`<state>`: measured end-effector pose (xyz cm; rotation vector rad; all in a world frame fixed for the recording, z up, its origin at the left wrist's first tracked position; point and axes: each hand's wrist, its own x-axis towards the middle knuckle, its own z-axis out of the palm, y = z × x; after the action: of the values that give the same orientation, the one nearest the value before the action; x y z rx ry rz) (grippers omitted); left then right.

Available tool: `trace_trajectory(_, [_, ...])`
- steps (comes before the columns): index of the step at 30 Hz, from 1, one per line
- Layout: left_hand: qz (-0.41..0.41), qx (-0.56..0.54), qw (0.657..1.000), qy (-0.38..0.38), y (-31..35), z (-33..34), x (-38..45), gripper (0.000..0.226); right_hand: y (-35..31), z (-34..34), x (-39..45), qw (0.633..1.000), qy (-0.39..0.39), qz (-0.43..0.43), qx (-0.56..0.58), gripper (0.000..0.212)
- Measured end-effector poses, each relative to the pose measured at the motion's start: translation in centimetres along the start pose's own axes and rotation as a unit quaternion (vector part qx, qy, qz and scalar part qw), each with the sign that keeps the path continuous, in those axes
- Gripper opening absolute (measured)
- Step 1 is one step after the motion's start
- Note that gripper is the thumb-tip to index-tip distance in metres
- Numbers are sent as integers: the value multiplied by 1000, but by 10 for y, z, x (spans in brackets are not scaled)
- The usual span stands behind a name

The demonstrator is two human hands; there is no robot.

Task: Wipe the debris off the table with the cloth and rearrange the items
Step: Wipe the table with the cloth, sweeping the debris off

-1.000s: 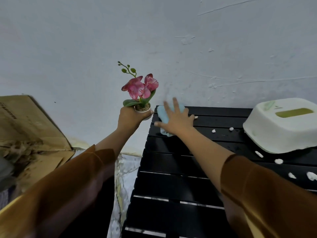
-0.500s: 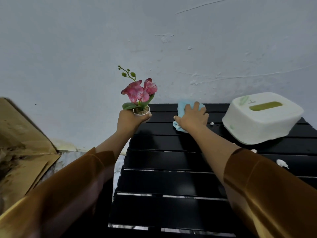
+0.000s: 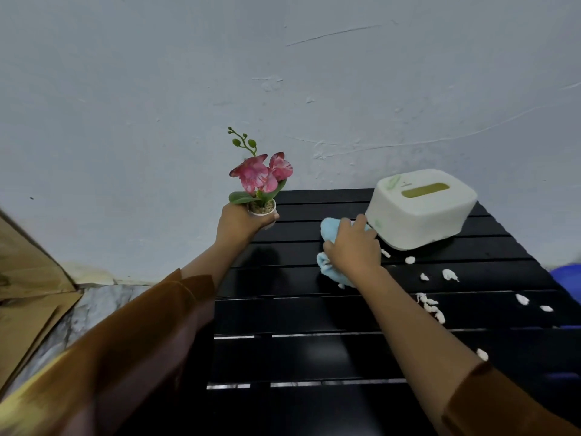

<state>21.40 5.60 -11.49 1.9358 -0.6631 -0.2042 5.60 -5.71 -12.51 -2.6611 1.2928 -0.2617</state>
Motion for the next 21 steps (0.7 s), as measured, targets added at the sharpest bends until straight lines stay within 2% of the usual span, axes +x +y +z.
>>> trace_trajectory(2, [2,-5,1000,-2,2,0,-2,26,-7,-10,4,998,55,0,31,50])
trace_trajectory(4, [5,-8,1000,0,5,1,-3,23,-19,-14,17,997,68,5,48,53])
trace_trajectory(7, [14,-9,1000,-8,7,5,-3,19,-30,2,34,999,-41,9,27,67])
trace_trajectory(10, [19,-7,1000,-16,4,12,1,22,-22,21,40,994,-109,2,12,66])
trace_trajectory(17, [-4,-20,999,-39,3,45,8,18,-1,14,24,995,-91,20,46,52])
trace_trajectory(21, [-16,-31,998,-48,2,65,7,27,15,5,-1,996,-74,5,41,47])
